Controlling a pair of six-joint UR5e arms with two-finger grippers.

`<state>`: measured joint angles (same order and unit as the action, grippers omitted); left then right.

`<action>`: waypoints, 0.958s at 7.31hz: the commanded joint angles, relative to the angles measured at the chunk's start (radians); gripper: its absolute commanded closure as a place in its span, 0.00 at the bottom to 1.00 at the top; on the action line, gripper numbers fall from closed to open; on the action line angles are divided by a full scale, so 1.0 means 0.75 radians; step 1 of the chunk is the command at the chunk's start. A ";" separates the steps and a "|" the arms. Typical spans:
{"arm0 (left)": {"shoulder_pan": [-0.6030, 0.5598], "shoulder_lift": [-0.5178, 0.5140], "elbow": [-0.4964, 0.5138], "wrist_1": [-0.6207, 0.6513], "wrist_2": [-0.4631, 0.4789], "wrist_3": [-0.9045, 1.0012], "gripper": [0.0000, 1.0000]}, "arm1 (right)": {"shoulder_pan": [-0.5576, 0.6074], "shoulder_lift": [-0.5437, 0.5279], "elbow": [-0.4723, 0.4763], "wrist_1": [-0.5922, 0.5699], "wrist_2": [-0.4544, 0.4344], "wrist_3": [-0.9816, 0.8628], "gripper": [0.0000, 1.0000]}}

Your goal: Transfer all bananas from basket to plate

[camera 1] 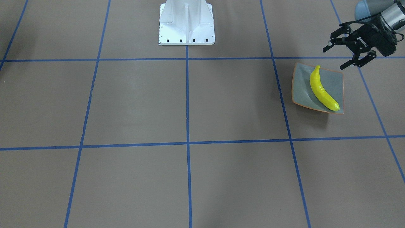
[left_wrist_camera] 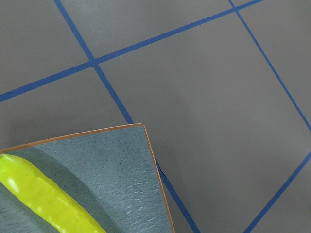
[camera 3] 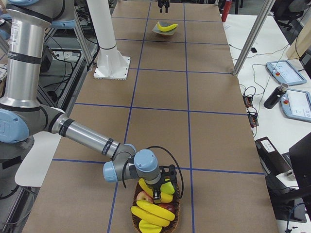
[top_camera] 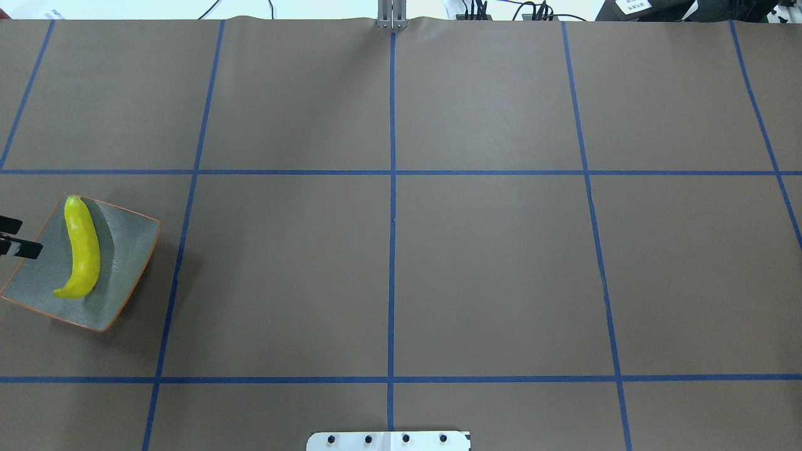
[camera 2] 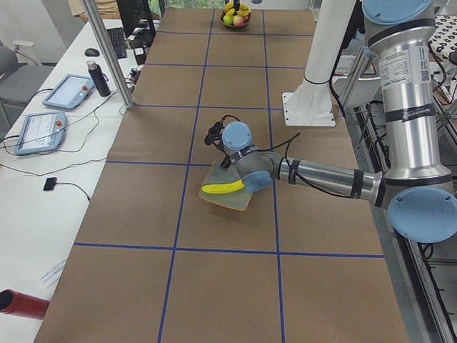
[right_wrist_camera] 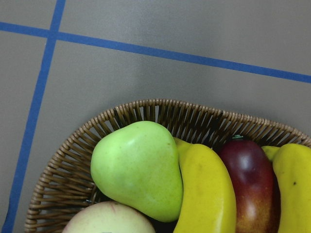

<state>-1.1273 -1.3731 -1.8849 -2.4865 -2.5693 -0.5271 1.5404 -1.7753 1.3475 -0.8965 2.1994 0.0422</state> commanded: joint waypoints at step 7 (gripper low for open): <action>0.002 -0.004 0.008 0.000 0.002 -0.001 0.00 | -0.027 0.001 0.015 0.001 -0.187 -0.107 1.00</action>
<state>-1.1259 -1.3760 -1.8801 -2.4866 -2.5679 -0.5270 1.5190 -1.7750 1.3559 -0.8959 2.0854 -0.0245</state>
